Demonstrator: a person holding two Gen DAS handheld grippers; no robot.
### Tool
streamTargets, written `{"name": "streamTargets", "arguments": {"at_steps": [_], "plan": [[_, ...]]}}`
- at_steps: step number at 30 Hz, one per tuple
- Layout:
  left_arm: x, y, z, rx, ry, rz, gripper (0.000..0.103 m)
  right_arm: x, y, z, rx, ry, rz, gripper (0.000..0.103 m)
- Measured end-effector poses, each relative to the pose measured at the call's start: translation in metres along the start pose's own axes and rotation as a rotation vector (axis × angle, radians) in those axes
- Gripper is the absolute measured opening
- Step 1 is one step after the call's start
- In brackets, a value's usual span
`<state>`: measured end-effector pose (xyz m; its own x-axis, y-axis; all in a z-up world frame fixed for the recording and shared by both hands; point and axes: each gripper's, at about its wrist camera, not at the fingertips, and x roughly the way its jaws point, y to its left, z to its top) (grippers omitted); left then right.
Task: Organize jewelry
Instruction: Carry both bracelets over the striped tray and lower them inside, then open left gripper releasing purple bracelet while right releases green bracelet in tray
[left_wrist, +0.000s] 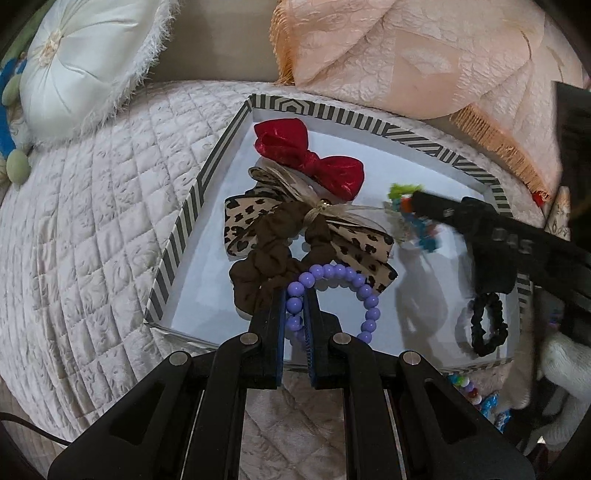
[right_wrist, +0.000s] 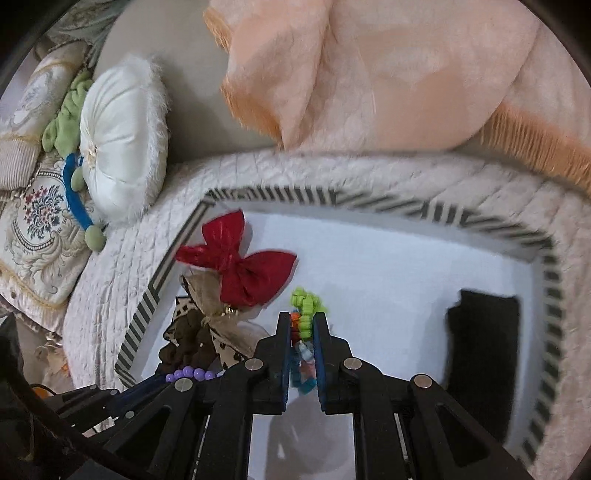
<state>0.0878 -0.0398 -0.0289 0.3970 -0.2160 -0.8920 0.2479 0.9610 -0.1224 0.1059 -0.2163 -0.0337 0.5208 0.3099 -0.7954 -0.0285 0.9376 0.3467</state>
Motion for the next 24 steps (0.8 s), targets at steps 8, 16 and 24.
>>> {"name": "streamTargets", "arguments": {"at_steps": [8, 16, 24], "plan": [[-0.013, -0.005, -0.003, 0.005, -0.035, 0.0, 0.043, -0.031, -0.009, -0.02, 0.009, -0.03, 0.003, 0.03], [-0.038, -0.014, -0.015, 0.025, -0.079, 0.03, 0.045, -0.083, -0.001, -0.045, -0.002, -0.098, 0.001, 0.031], [-0.071, -0.024, -0.036, 0.057, -0.151, 0.069, 0.045, -0.121, 0.02, -0.077, -0.029, -0.152, -0.018, 0.034]]}}
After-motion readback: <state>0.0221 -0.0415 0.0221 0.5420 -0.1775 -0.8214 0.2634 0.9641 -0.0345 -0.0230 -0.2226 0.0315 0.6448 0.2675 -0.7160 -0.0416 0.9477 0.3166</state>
